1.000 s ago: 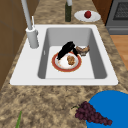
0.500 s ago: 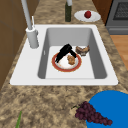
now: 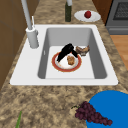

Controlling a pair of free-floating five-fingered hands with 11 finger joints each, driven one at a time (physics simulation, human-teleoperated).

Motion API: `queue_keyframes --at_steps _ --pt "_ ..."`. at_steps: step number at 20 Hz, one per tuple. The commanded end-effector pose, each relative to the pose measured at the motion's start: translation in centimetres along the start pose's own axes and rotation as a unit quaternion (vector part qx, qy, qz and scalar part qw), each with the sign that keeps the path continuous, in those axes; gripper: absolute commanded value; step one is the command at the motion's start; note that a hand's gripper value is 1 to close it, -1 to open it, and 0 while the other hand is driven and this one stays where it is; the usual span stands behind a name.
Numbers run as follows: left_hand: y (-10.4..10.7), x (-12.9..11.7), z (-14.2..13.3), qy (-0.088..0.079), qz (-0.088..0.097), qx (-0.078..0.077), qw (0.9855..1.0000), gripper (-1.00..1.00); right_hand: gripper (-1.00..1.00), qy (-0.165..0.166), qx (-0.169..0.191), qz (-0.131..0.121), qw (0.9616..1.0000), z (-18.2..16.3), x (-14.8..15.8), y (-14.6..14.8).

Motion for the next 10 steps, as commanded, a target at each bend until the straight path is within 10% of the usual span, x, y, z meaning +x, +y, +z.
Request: queue_keyframes --at_steps 1,10 --pt "0.0 0.0 0.0 0.0 0.0 0.0 1.0 0.0 -1.0 0.013 0.008 -0.042 0.999 1.9 0.4 0.6" --pt "0.0 0.0 0.0 0.0 0.0 0.0 1.0 0.0 -1.0 0.043 0.038 -0.019 0.9982 -0.9 1.0 1.9"
